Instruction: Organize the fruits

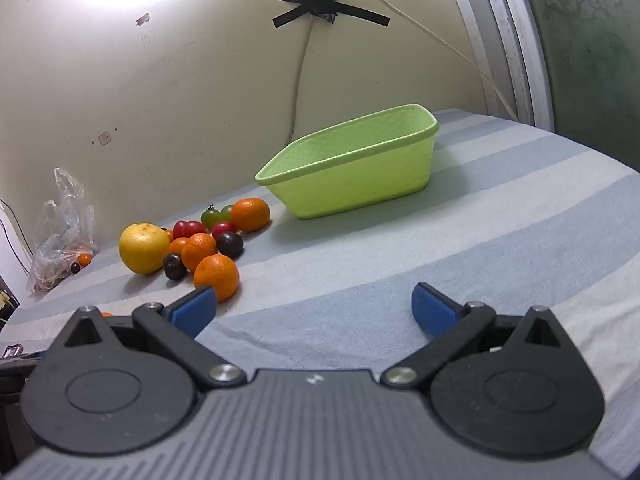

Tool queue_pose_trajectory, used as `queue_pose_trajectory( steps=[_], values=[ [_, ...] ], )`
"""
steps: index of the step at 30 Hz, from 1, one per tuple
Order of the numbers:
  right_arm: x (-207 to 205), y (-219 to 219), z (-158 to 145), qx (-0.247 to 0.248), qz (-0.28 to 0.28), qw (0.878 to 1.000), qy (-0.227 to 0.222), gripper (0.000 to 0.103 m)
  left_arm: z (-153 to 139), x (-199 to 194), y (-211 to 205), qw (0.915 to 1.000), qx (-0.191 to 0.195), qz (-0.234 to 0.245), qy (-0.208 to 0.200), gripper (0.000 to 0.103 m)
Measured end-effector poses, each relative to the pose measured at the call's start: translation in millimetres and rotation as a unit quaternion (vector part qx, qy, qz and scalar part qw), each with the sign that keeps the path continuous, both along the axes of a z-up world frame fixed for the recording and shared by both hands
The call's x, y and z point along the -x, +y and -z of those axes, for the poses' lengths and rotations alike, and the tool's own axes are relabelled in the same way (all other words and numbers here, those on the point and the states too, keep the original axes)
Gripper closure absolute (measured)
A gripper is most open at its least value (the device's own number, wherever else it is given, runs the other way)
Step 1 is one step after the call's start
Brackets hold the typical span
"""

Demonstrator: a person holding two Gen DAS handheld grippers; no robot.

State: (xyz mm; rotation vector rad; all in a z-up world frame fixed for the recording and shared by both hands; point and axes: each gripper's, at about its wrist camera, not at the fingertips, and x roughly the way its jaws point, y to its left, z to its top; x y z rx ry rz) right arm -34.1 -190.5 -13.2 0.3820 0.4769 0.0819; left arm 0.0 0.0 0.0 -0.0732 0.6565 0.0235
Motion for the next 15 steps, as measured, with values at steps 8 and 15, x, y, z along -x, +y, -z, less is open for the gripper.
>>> queue_pose_trajectory(
  steps=[8,15],
  values=[
    [0.0,-1.1,-0.4,0.001,0.000,1.000,0.001,0.000,-1.1,-2.9,-8.8,0.9998,-0.017,-0.001,0.008,0.000],
    [-0.1,-0.7,-0.3,0.004,0.000,1.000,0.001,0.000,0.6,-2.1,-10.8,0.9993,-0.035,-0.002,0.015,0.000]
  ],
)
